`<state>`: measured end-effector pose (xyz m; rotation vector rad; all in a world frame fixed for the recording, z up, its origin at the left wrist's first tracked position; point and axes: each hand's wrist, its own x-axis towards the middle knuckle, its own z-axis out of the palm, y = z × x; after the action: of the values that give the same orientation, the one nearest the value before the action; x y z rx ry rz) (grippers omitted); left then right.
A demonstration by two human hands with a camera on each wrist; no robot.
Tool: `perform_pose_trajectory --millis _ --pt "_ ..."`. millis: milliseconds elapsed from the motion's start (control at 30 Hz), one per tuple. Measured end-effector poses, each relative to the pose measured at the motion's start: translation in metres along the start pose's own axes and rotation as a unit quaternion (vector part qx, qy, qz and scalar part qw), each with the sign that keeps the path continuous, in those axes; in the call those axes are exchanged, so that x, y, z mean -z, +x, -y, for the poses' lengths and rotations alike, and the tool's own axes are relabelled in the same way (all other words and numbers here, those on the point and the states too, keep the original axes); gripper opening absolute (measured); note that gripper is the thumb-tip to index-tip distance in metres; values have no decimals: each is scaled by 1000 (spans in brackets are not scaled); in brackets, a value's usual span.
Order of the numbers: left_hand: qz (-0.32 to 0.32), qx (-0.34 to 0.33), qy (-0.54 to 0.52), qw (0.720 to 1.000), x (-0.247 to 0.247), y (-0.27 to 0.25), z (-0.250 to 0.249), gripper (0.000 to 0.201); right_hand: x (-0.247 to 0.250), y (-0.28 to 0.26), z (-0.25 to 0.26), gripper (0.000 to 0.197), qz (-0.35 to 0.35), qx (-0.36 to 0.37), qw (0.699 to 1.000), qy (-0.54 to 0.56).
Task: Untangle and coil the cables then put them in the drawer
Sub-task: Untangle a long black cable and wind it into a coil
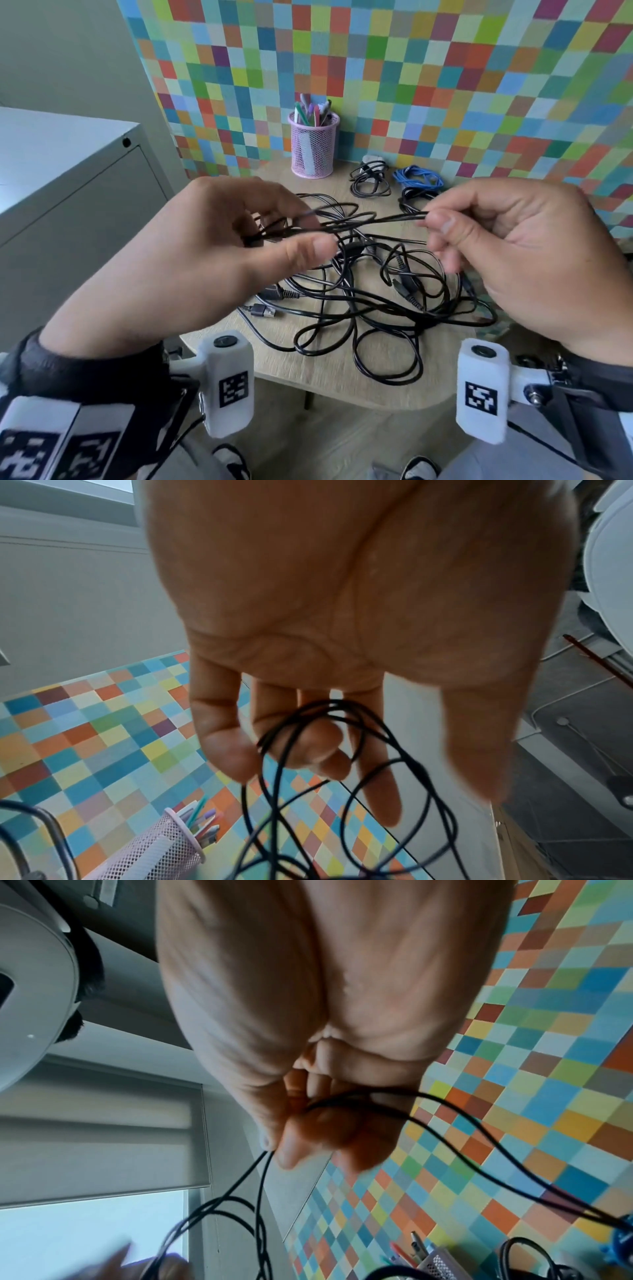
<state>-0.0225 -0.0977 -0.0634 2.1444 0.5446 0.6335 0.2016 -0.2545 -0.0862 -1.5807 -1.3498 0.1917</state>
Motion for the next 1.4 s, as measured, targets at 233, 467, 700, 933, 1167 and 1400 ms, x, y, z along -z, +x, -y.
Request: perform_pose_trajectory --millis 233,467,700,933,1167,1400 --pt "-96 -24 37 994 -12 6 6 49 -9 -1 8 9 7 14 1000 1" --pt "-16 40 -140 989 -10 9 14 17 7 1 -10 19 -50 -16 999 1" --pt "-45 14 -175 983 -13 14 19 33 9 4 -19 29 -83 -87 976 179" --pt "-85 -1 -168 982 -19 13 15 11 3 1 -1 52 20 -72 994 79" --pt "-26 -37 -109 993 -24 12 12 9 -17 -2 9 76 -18 -66 996 63" --pt "-90 -86 -120 985 -32 12 8 13 -33 0 4 21 16 -39 999 11"
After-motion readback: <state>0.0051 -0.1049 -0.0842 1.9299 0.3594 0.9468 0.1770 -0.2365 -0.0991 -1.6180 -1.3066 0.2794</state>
